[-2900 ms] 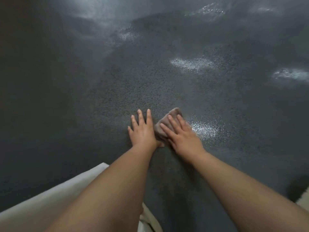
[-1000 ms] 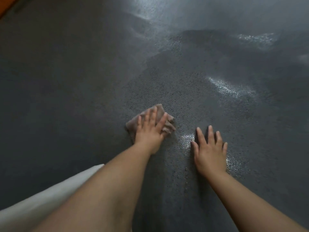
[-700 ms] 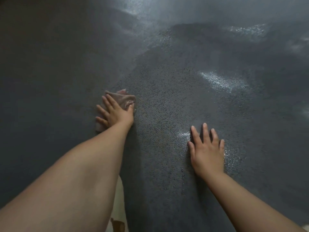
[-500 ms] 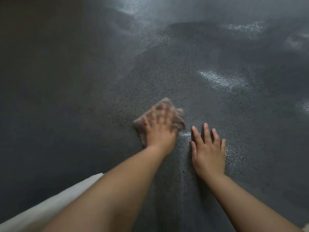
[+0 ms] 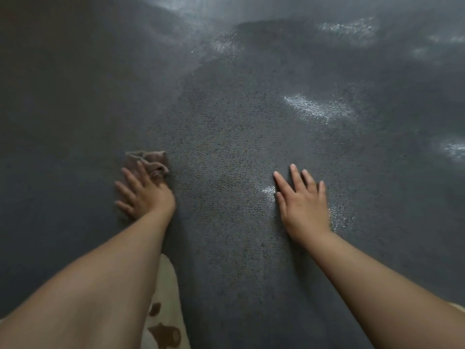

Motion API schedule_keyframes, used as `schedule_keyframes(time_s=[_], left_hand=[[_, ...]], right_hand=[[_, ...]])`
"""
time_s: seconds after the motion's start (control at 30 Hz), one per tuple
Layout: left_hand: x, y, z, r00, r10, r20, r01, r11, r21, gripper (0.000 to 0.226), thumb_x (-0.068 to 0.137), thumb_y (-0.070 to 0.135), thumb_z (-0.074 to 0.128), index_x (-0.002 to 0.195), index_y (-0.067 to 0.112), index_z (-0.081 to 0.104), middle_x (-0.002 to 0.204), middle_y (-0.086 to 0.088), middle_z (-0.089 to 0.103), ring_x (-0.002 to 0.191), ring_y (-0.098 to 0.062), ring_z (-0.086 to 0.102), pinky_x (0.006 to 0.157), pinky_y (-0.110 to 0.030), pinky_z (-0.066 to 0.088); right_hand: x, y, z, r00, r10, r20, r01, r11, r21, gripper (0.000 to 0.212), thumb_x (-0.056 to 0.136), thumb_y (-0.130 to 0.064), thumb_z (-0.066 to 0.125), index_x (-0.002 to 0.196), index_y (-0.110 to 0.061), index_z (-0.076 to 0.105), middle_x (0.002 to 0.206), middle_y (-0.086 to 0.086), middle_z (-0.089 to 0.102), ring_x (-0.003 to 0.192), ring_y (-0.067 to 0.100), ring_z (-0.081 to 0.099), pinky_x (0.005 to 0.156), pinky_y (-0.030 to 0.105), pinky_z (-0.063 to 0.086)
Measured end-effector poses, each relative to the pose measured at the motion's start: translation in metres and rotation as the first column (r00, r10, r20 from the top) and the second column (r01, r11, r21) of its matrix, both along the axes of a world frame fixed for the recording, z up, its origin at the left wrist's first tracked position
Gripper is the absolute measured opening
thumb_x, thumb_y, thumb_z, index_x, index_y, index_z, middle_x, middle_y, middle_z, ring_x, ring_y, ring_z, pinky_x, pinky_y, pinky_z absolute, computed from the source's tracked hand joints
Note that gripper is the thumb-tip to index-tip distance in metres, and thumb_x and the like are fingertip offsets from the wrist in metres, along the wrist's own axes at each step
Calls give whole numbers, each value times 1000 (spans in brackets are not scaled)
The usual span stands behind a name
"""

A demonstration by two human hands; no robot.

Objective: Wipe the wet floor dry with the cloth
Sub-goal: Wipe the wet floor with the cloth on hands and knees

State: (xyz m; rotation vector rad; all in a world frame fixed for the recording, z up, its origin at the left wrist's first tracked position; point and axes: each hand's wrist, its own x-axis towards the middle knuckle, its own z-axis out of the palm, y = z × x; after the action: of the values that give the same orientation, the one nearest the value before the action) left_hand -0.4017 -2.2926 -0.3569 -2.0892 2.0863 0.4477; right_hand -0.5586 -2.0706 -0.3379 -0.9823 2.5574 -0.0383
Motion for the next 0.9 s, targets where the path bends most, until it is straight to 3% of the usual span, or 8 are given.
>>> schedule_keyframes(time_s=[0.13,0.27,0.33,0.4,0.5,0.67,0.77,0.9], left_hand=[[-11,98,-3,965,-261,-11,261,965,12,66,98,36,38,146,26,-6,159,-10,-2,145,-37,-4,111,-61,-1],[-13,178,7,618,-785,-44,783,611,117,63,82,42,33,143,26,29,147,-11,37,134,-37,29,107,-59,10],[-13,173,12,474,-879,-40,871,462,170,60,85,42,30,145,31,28,153,-7,25,138,-35,26,110,-53,5],[-14,149,4,349,-937,17,933,349,83,59,97,39,27,151,32,4,156,-1,-12,146,-32,-2,112,-49,-11],[-15,103,9,566,-823,44,805,563,185,63,102,32,24,147,27,-20,154,-2,-28,142,-27,-24,112,-46,-17],[21,60,8,965,-261,19,257,960,112,62,101,35,27,151,22,-8,158,-4,-16,145,-27,-14,115,-49,-3],[26,78,2,998,-23,-58,25,999,33,62,100,36,32,152,22,2,159,-7,-9,146,-29,-8,115,-48,-1],[12,146,-1,984,-160,-77,163,986,32,63,98,36,40,152,23,9,158,-15,-1,145,-37,-2,114,-51,-1]], right_hand=[[12,10,-1,998,-56,31,58,997,-41,45,101,-36,31,146,-30,33,158,5,19,144,28,17,115,48,8],[21,22,2,985,-169,43,171,983,-68,43,99,-31,37,141,-24,43,155,9,27,140,32,26,114,47,15],[26,27,4,985,-169,45,171,985,-38,45,99,-31,39,144,-25,39,156,9,22,141,31,22,115,45,11],[30,31,3,986,-164,35,165,986,-24,47,99,-32,38,145,-25,36,157,10,20,141,32,20,115,44,9],[37,38,0,984,-176,10,176,983,-52,45,98,-29,42,143,-21,41,154,15,26,138,36,26,114,48,14],[50,47,-1,983,-181,1,181,983,-13,47,99,-32,38,146,-23,35,156,14,20,140,34,22,115,47,11],[56,53,0,983,-185,0,185,983,6,49,100,-34,34,148,-25,30,157,12,15,141,32,18,115,45,8],[60,63,1,979,-203,17,203,979,-13,49,101,-31,34,148,-22,29,157,12,16,141,32,19,116,44,9]])
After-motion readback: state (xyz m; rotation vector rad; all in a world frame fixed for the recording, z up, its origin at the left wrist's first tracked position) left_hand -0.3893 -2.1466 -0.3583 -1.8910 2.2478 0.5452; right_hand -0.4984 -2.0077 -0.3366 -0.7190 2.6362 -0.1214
